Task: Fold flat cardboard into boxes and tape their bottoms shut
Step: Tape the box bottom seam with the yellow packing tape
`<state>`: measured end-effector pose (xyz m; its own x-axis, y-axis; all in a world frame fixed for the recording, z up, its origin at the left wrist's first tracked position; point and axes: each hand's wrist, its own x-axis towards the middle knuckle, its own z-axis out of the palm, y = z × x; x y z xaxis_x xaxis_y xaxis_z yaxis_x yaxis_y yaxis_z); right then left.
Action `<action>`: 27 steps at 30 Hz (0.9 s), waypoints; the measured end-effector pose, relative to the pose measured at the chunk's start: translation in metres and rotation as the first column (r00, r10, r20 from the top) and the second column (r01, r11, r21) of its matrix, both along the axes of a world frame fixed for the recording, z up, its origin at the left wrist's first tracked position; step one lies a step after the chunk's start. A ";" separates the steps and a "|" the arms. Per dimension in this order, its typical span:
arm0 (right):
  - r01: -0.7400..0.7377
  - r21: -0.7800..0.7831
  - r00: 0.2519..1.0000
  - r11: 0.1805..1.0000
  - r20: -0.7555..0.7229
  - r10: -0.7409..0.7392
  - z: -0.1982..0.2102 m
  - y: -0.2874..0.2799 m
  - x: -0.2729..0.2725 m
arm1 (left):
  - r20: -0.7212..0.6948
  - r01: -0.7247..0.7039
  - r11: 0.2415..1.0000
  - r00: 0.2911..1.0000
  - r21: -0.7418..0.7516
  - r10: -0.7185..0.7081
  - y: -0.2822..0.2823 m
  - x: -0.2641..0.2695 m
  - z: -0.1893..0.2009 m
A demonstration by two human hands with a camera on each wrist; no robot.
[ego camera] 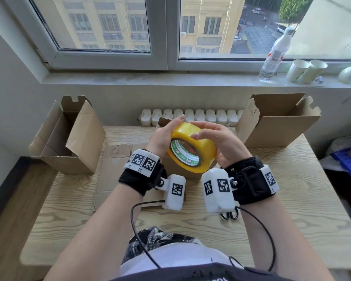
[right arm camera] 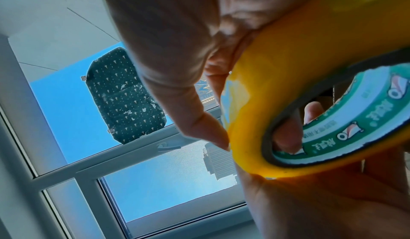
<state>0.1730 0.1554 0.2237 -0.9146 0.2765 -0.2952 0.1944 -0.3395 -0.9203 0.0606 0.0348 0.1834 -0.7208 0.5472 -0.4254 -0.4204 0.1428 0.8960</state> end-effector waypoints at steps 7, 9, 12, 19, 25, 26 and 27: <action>0.072 -0.023 0.997 0.997 0.026 -0.071 -0.002 -0.005 -0.004 | -0.023 0.018 1.000 1.000 -0.004 -0.018 0.001 -0.002 -0.002; 0.082 -0.004 0.996 0.997 0.023 -0.082 -0.002 -0.007 -0.005 | -0.021 0.025 1.000 0.999 -0.006 -0.025 0.001 -0.001 -0.003; 0.080 0.054 0.997 0.995 0.015 -0.081 -0.002 -0.005 -0.004 | -0.022 0.049 0.999 0.999 -0.013 -0.049 0.000 0.002 -0.004; 0.051 0.097 0.996 0.994 0.069 -0.057 0.003 0.001 -0.004 | -0.554 -0.096 0.935 0.825 -0.340 -0.117 -0.003 -0.005 0.009; 0.105 0.271 0.980 0.957 0.137 -0.147 0.011 0.003 -0.007 | -0.852 -0.136 0.870 0.321 -0.474 -0.414 -0.010 0.018 0.039; 0.111 0.289 0.977 0.951 0.142 -0.157 0.012 0.004 -0.008 | -0.839 -0.126 0.847 0.271 -0.516 -0.471 -0.008 0.022 0.039; 0.122 0.306 0.974 0.944 0.148 -0.174 0.012 0.005 -0.008 | -0.826 -0.124 0.826 0.231 -0.550 -0.515 -0.006 0.024 0.038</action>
<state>0.1647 0.1602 0.2356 -0.7997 0.5028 -0.3283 0.3253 -0.0967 -0.9406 0.0851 0.0286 0.2218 -0.6447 0.7256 0.2404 0.7500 0.5396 0.3827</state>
